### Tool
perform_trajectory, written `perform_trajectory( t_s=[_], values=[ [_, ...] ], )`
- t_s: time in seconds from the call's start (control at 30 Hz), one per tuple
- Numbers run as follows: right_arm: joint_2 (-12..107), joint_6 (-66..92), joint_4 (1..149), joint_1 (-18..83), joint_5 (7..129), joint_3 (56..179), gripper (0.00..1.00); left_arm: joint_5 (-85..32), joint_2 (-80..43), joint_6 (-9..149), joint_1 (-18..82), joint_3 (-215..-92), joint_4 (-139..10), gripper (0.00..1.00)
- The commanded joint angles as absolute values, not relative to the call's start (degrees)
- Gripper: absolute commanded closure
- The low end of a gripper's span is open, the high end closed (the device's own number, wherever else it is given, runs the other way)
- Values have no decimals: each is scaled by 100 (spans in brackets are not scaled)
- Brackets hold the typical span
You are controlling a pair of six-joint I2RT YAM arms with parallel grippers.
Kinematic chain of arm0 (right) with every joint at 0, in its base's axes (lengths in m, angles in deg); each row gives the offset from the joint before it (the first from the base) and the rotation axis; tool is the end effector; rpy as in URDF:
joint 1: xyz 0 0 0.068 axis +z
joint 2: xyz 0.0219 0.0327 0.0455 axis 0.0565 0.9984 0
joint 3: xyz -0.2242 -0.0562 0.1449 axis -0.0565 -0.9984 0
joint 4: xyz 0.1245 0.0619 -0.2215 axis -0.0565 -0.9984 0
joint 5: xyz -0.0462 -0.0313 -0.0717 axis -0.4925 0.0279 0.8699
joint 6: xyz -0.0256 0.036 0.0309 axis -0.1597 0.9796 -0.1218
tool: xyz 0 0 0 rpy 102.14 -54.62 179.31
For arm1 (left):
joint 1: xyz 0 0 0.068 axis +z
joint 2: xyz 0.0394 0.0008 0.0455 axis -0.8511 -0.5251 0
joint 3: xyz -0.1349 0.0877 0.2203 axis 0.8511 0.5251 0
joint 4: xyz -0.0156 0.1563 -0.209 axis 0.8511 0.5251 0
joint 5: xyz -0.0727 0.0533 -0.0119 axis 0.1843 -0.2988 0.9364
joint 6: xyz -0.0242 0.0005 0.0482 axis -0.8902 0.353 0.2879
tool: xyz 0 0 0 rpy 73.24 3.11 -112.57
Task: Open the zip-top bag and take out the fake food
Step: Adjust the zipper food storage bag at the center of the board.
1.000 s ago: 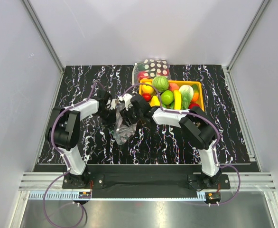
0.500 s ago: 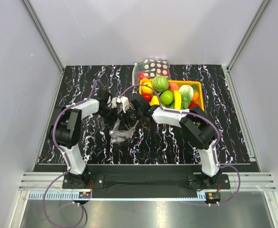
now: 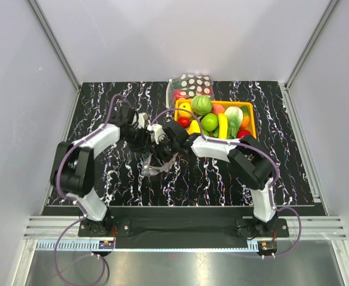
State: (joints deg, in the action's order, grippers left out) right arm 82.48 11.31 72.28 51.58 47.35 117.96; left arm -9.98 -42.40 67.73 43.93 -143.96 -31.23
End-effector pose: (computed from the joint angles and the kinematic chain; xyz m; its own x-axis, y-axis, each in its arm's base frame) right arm 0.2792 0.3394 0.1696 -0.5313 -0.4742 -0.7020 -0.8438 0.3697 0.3889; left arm 0.3202 -0.0975 0.1794 -0.9602 0.0294 -0.2777 0.1617 0.8692 -0.4672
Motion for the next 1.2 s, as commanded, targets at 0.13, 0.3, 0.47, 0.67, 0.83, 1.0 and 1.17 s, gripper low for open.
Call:
perform_trajectory(
  t_s=[0.13, 0.3, 0.47, 0.67, 0.83, 1.0, 1.17],
  values=[
    [7508, 1117, 6589, 5184, 5716, 12061, 44, -1734, -2362, 6479, 4374, -14251, -2681, 33],
    [7376, 1213, 6255, 4912, 5778, 12202, 44, -1215, -2149, 6786, 4277, -13934, -2576, 31],
    [7245, 1609, 6254, 4499, 5549, 12238, 44, -978, -2351, 6944, 4119, -13951, -2566, 30],
    [7139, 1671, 6272, 4332, 5567, 12088, 43, -1056, -2825, 7050, 3838, -14223, -2453, 29],
    [7148, 1653, 6272, 4323, 5540, 12044, 43, -1092, -3159, 7120, 3706, -14451, -2417, 28],
    [6920, 1644, 6149, 4323, 5637, 11887, 43, -881, -3510, 7173, 3618, -14864, -2093, 78],
    [6428, 1557, 6044, 4323, 5821, 11500, 42, -890, -3555, 6998, 3618, -15374, -1601, 100]
  ],
)
